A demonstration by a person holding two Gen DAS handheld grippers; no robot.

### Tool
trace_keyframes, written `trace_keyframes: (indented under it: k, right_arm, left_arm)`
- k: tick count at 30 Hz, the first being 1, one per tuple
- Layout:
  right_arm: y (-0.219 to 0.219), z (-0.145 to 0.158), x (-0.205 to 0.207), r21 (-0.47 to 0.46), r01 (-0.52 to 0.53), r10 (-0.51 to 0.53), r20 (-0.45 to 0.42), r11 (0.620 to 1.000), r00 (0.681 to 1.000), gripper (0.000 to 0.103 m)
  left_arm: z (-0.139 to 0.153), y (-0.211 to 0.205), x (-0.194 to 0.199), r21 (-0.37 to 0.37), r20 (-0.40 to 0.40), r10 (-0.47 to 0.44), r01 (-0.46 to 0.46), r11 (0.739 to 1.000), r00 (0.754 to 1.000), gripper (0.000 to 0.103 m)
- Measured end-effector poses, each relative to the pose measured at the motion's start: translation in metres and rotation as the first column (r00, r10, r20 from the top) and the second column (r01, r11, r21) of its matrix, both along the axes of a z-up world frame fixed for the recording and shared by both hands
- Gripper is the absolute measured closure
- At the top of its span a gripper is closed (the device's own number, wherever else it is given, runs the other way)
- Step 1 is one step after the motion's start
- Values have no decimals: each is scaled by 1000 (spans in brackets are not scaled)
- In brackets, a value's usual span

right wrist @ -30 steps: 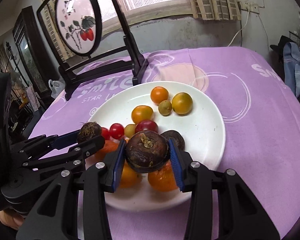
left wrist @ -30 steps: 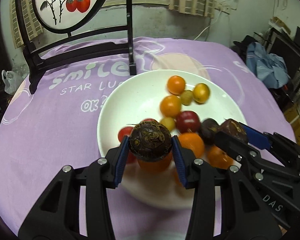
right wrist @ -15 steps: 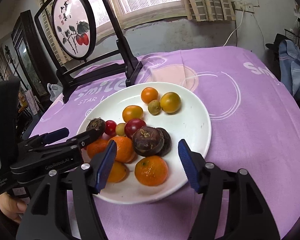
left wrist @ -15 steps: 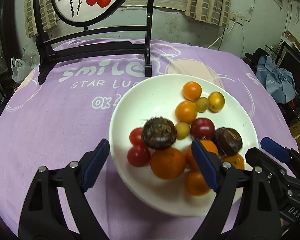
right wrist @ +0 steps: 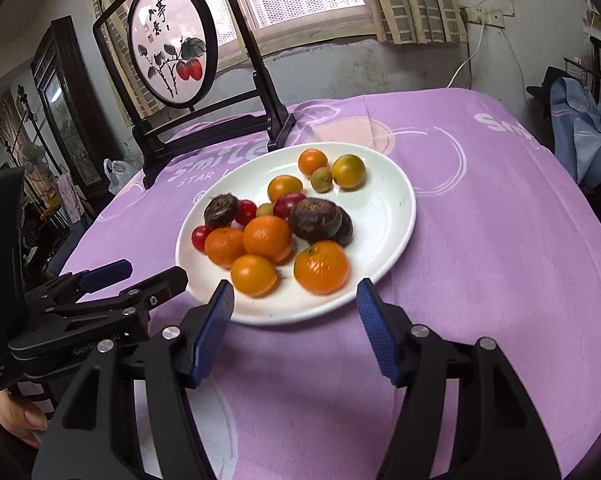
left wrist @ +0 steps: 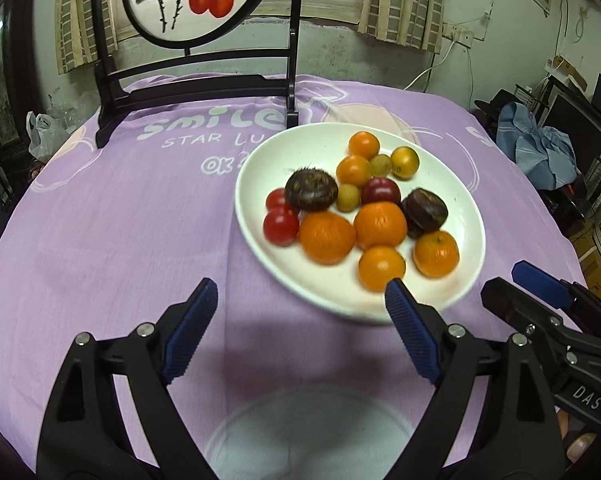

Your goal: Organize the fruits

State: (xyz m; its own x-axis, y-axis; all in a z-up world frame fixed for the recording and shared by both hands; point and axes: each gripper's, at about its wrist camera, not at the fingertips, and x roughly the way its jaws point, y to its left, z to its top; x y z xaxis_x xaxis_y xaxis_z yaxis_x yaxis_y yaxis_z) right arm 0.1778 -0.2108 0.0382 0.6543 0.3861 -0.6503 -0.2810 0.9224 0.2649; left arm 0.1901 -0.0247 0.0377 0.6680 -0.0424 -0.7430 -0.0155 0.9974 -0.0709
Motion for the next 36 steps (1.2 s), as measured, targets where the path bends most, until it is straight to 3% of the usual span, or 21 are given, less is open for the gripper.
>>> trace_keyframes:
  k: [13, 20, 27, 36]
  right_arm:
    - [4, -17, -53, -58, 19, -22, -49, 998, 999, 32]
    - [4, -21, -74, -90, 3, -7, -45, 996, 999, 30]
    - [5, -30, -83, -110, 0, -5, -46, 994, 999, 30]
    - [0, -37, -83, -67, -7, 3, -65, 998, 998, 30]
  left_arm:
    - [-9, 12, -62, 0, 1, -8, 8, 1000, 1000, 8]
    - [-17, 6, -87, 44, 5, -5, 5, 999, 1000, 2]
    - [-24, 6, -97, 52, -11, -4, 4, 999, 1000, 2]
    - [-30, 9, -103, 28, -15, -12, 12, 1000, 1000, 2]
